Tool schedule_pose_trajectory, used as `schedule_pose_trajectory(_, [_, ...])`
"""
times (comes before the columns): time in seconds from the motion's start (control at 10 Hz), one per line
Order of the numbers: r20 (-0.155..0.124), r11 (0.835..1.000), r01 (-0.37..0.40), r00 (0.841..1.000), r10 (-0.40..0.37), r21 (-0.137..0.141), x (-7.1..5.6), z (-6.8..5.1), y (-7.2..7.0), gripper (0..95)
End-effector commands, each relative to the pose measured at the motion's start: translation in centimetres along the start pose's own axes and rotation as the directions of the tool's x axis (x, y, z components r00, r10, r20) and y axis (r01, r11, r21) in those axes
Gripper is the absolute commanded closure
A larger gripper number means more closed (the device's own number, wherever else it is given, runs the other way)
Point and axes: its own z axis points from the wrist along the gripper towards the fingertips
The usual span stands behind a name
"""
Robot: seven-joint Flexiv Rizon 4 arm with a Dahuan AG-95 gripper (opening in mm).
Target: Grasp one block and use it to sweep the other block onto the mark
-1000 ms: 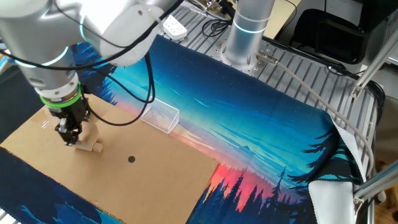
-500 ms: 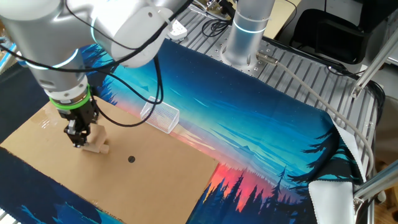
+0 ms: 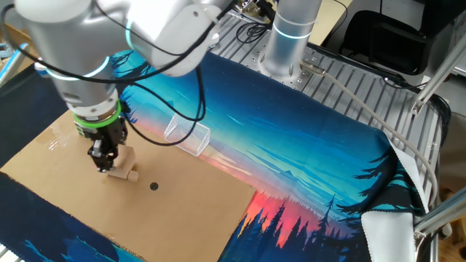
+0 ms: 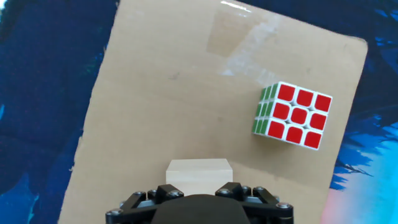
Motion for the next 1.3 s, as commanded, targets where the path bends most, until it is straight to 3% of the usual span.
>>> schedule_pose_trajectory(0.1, [-0.001,1.000,0.000,1.000,0.000,-0.003,0.3,0.1,0.1,95.0])
schedule_pose_trajectory(0.5, [0.000,1.000,-0.012,1.000,0.012,-0.010,0.9,0.4,0.1,95.0])
schedule_pose_trajectory(0.9, [-0.002,0.989,-0.149,0.989,0.149,-0.021,1.0,1.1,0.2,95.0])
schedule_pose_trajectory(1.3, [-0.005,0.987,-0.157,0.988,0.157,-0.018,2.1,0.1,0.4,95.0])
